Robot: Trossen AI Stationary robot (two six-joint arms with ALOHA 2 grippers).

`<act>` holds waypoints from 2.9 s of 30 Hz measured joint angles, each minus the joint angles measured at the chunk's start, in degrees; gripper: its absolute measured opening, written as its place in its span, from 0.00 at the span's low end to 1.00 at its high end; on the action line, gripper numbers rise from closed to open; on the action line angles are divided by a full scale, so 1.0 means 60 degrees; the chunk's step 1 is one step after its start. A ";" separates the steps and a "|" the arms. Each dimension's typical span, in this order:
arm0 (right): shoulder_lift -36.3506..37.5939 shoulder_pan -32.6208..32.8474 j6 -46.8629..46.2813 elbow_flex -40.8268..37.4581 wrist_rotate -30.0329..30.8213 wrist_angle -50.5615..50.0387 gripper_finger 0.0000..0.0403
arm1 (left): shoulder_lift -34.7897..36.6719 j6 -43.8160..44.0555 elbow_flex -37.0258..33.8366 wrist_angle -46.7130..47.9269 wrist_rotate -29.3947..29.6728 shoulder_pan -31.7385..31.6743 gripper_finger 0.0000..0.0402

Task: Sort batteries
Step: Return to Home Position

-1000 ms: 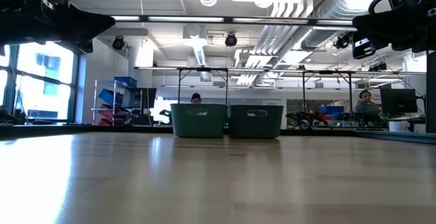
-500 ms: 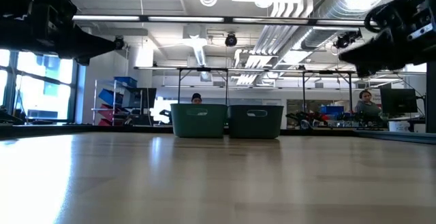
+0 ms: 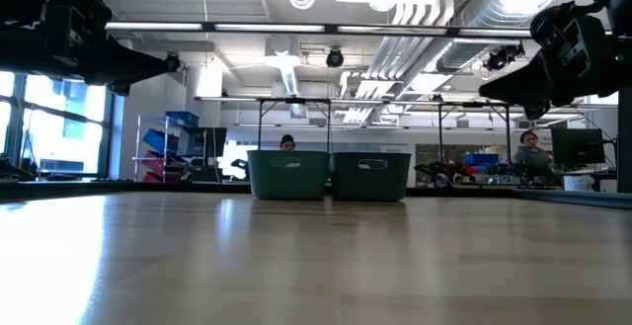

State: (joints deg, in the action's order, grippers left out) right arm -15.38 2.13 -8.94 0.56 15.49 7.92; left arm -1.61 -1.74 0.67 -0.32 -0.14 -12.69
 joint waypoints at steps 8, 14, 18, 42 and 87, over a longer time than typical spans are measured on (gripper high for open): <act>0.0000 0.0000 0.0244 0.0000 0.0035 -0.0249 0.00 | 0.0000 0.0004 0.0000 0.0000 -0.0004 -0.0004 0.00; 0.0000 0.0001 0.0247 0.0000 0.0035 -0.0288 0.00 | 0.0000 0.0004 0.0000 0.0004 -0.0004 -0.0004 0.00; 0.0026 0.0000 0.0247 0.0000 0.0057 -0.0457 0.00 | 0.0000 0.0004 0.0004 0.0004 -0.0007 -0.0004 0.00; 0.2295 0.0153 0.0250 -0.0007 -0.0085 -0.0788 0.00 | -0.0109 0.0011 0.0015 0.0018 -0.0029 -0.0004 0.00; 0.2310 0.0153 0.0250 -0.0011 -0.0089 -0.0776 0.00 | -0.0109 0.0006 0.0004 0.0000 -0.0007 -0.0004 0.00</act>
State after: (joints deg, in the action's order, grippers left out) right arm -1.52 3.05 -7.44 0.49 14.96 3.27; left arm -2.26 -1.70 0.69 -0.32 -0.19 -12.71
